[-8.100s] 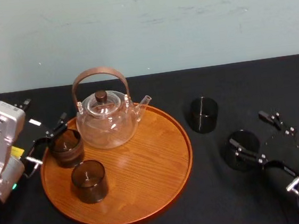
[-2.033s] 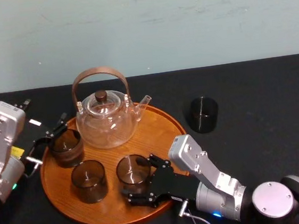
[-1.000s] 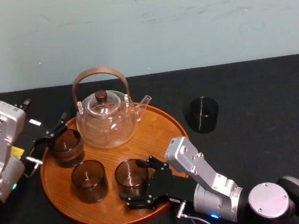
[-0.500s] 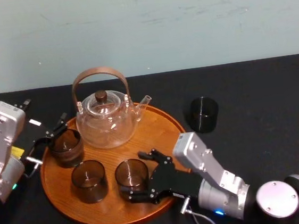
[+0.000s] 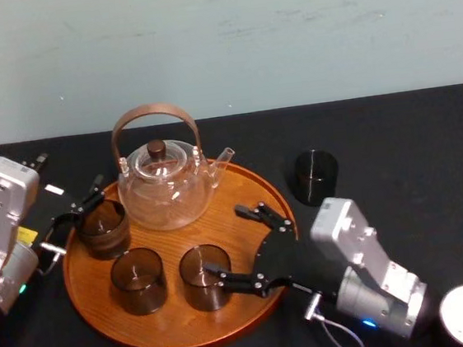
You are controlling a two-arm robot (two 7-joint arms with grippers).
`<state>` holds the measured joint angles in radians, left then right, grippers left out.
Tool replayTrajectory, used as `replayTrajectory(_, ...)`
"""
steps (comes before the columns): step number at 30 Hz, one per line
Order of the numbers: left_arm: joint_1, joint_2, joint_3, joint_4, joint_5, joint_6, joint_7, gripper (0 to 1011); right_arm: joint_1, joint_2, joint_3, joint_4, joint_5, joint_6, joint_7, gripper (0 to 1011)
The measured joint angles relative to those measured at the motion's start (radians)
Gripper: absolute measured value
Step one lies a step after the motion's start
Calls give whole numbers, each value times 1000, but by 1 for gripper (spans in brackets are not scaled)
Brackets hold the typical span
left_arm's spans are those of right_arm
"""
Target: Pick up the glass from the table and place it on the tray.
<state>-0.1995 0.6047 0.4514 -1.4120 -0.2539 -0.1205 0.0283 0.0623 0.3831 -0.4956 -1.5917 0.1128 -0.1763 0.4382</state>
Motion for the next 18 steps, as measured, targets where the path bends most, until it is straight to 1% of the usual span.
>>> replayTrajectory(2,0,0,0,0,0,0,0,1002,-16,6,17,-11,11,-5,-5,1003)
replayTrajectory(3,0,0,0,0,0,0,0,1001,-16,6,17,-11,11,-5,-5,1003)
replayTrajectory(6,0,0,0,0,0,0,0,1001,-42,14,52,-17,28,-6,-22,1003)
replayTrajectory(8,0,0,0,0,0,0,0,1001,-51,16,67,-17,33,-6,-31,1003)
replayTrajectory(9,0,0,0,0,0,0,0,1001,-59,18,83,-16,39,-5,-40,1003)
replayTrajectory(10,0,0,0,0,0,0,0,1001,-59,18,83,-16,39,-5,-40,1003)
replayTrajectory(11,0,0,0,0,0,0,0,1001,-68,19,100,-13,45,-3,-49,1002)
replayTrajectory(13,0,0,0,0,0,0,0,1001,-74,20,115,-10,50,2,-56,1003)
replayTrajectory(14,0,0,0,0,0,0,0,1001,-81,21,132,-7,55,8,-64,1003)
replayTrajectory(16,0,0,0,0,0,0,0,1002,-86,23,150,-3,57,15,-74,1002)
replayTrajectory(17,0,0,0,0,0,0,0,1001,-92,25,167,2,58,20,-85,1003)
replayTrajectory(18,0,0,0,0,0,0,0,1001,-94,25,176,5,58,23,-90,1003)
